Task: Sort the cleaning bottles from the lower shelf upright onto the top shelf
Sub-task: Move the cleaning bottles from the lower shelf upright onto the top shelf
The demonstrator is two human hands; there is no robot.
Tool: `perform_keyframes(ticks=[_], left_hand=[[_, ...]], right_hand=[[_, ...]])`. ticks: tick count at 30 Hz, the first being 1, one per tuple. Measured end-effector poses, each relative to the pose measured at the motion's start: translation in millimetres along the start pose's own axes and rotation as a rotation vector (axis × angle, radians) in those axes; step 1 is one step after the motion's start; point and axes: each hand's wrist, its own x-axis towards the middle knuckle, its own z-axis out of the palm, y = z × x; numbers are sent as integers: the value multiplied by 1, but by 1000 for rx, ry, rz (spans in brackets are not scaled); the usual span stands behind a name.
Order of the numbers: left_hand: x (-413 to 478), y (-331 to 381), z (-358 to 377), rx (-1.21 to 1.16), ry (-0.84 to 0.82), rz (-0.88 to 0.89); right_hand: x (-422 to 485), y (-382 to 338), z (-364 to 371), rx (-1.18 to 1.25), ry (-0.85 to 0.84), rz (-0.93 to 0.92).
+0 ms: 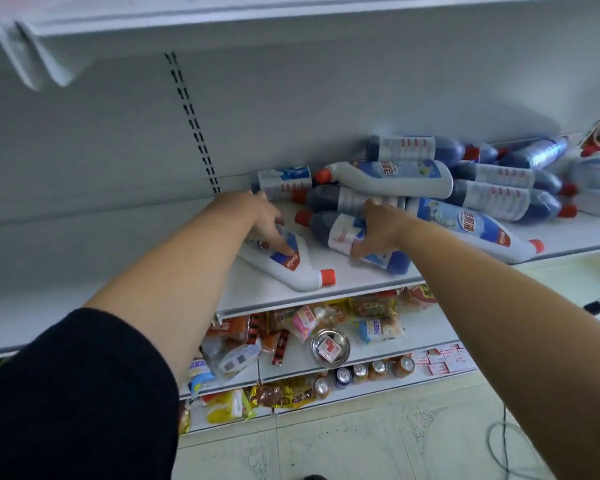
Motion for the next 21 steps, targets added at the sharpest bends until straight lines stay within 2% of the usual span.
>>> perform_keyframes(ticks=[4,8,13,17,21], left_hand=[[-7,-13,17,-72,64,14],[-18,-24,39,-314,-11,-8],[-40,-28,57,-437,5,-3],[-57,-33,74,-576,85,-58],[-80,-34,86,-801,246,-172]], right_hand=[[-2,-7,7,57,-20,1],[-8,-12,14,132,-51,-3],[-27,-22,21,119,23,11],[-49,-30,34,327,140,49],[-75,-32,32,659,212,108]])
